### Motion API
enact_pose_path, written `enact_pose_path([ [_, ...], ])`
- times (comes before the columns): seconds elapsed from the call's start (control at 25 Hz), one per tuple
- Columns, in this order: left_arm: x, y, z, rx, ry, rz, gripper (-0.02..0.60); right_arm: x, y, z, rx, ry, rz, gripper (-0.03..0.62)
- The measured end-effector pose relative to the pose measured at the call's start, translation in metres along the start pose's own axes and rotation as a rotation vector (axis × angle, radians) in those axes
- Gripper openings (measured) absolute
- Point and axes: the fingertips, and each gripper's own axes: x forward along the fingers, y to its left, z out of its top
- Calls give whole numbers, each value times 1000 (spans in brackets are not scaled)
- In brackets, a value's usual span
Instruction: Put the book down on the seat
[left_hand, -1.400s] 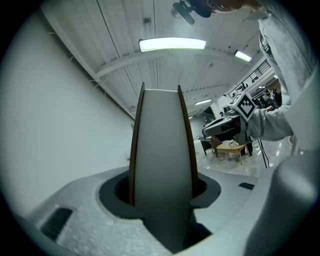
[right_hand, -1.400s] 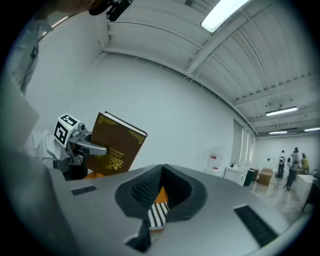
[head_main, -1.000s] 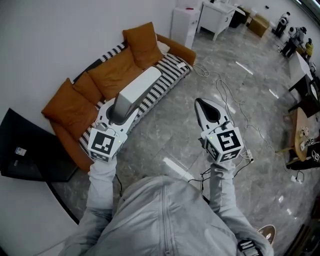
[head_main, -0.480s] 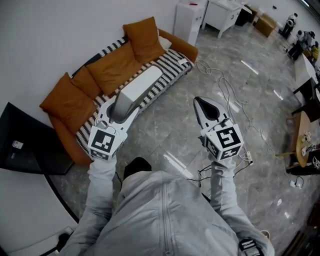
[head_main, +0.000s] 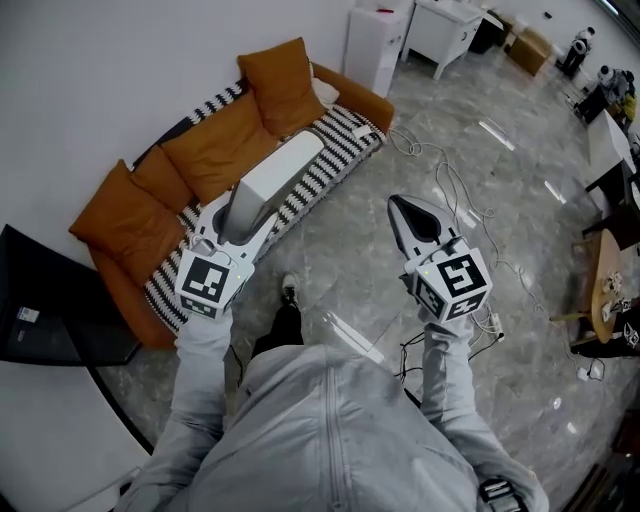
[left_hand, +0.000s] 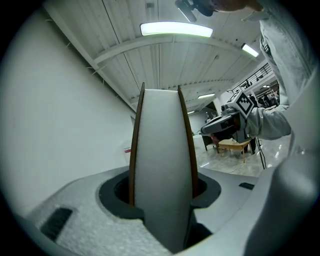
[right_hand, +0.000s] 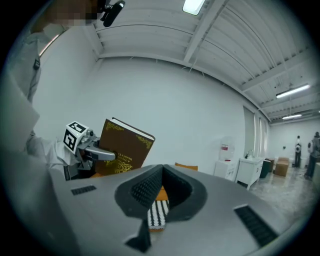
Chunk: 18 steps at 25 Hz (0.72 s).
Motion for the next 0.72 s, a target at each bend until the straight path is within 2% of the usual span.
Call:
enact_pose_path([
  [0.4,82,87,-27,-26,11,-30,224,98,-60,3,25,16,-27,28],
  [0.72,120,148,-48,-58,37,-20,224,168,-87,9,41,28,-26,28],
])
